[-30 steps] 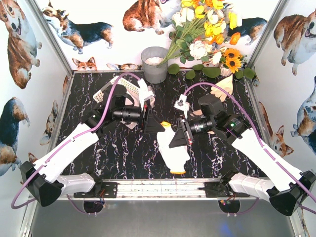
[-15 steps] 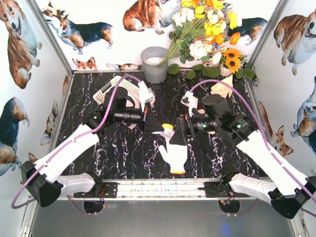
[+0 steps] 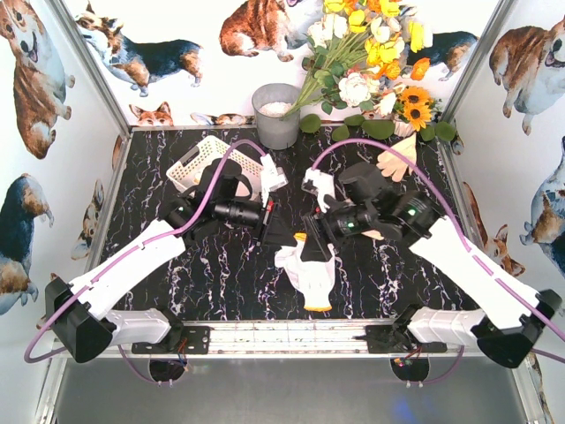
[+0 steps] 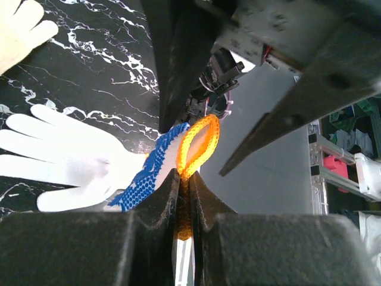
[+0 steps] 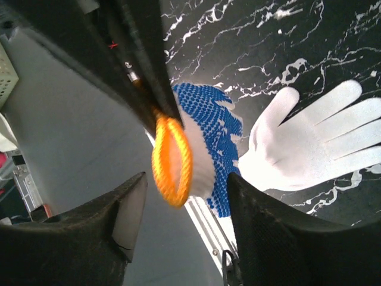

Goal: Put the gloves into the storage basket
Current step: Adjust the glove, then pair the glove with the glove.

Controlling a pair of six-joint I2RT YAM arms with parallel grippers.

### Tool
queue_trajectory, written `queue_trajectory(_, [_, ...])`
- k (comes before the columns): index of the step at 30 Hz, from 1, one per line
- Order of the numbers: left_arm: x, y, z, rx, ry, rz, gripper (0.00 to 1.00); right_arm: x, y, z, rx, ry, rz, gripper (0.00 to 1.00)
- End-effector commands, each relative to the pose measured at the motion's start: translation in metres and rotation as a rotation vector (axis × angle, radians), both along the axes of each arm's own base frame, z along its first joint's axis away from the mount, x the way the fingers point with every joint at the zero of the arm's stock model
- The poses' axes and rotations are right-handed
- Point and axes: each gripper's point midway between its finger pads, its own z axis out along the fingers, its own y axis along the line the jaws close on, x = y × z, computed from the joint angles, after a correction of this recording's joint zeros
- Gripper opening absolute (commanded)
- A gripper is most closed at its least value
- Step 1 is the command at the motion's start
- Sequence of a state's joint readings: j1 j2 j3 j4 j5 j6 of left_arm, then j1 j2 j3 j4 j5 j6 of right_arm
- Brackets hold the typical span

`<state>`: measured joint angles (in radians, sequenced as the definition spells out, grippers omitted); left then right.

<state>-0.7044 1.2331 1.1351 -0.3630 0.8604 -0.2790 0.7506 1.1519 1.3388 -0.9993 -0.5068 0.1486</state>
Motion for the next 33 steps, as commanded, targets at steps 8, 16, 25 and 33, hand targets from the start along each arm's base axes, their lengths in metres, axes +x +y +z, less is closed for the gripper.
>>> queue_trajectory(8, [-0.009,-0.005,0.009,-0.015,-0.016,-0.051,0.0,0.011,0.009,0.023,0.021,-0.085,0.022,0.43])
queue_trajectory(16, [-0.007,-0.006,0.005,0.002,-0.023,-0.032,0.0,0.016,0.009,0.02,0.012,-0.09,-0.007,0.0])
queue_trajectory(25, [0.001,-0.005,0.003,-0.011,-0.043,0.036,0.37,0.021,0.0,0.012,-0.005,-0.111,-0.077,0.0])
queue_trajectory(33, [0.011,-0.003,0.0,0.018,-0.069,0.084,0.2,0.024,-0.008,-0.002,-0.057,-0.108,-0.109,0.0])
